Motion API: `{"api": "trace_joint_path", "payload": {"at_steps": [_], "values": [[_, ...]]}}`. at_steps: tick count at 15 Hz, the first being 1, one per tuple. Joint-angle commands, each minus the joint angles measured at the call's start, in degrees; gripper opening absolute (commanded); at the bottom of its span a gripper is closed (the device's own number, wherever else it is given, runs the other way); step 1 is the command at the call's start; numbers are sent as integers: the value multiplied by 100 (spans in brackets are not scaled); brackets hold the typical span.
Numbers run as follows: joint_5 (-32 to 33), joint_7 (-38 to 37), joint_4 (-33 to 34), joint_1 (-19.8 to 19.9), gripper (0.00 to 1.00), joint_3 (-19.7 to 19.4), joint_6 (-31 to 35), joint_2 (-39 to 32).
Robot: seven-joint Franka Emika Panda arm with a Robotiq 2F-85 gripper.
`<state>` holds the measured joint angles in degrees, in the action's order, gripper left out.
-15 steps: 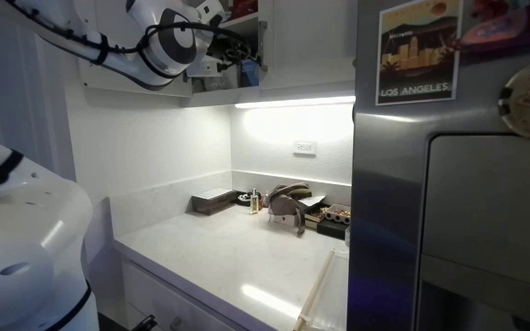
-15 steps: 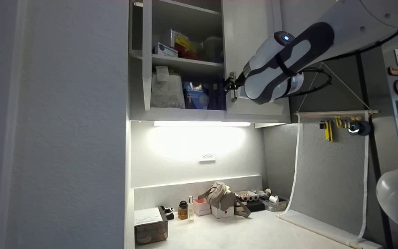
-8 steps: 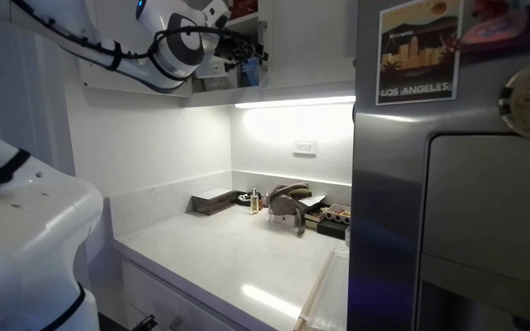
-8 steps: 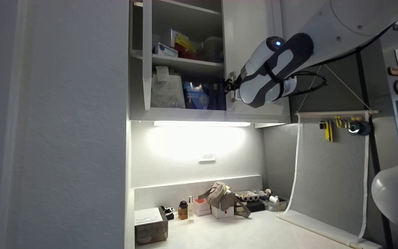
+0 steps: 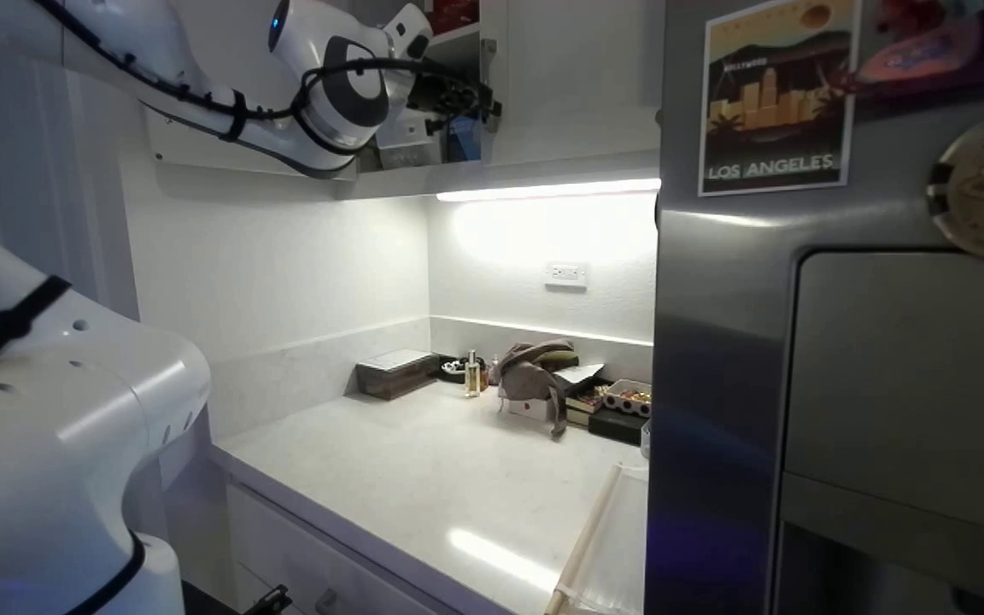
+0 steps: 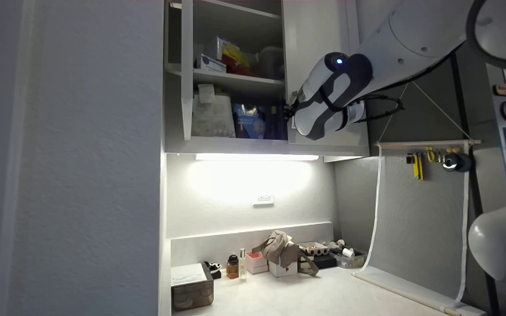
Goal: Open the right cupboard door, take the brown bottle out of the cupboard, and put it on the counter
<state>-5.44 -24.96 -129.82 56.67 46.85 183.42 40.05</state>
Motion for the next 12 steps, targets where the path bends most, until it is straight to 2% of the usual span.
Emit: {"api": "trace_joint_path", "payload": {"at_steps": [1, 2, 8, 12], "values": [[-146, -20, 207, 305, 27, 228, 99, -97], [-147, 23, 201, 316, 22, 238, 117, -103], [-137, 90, 146, 266, 22, 139, -98, -24], [-33, 387, 11, -319, 22, -377, -563, -20]]}}
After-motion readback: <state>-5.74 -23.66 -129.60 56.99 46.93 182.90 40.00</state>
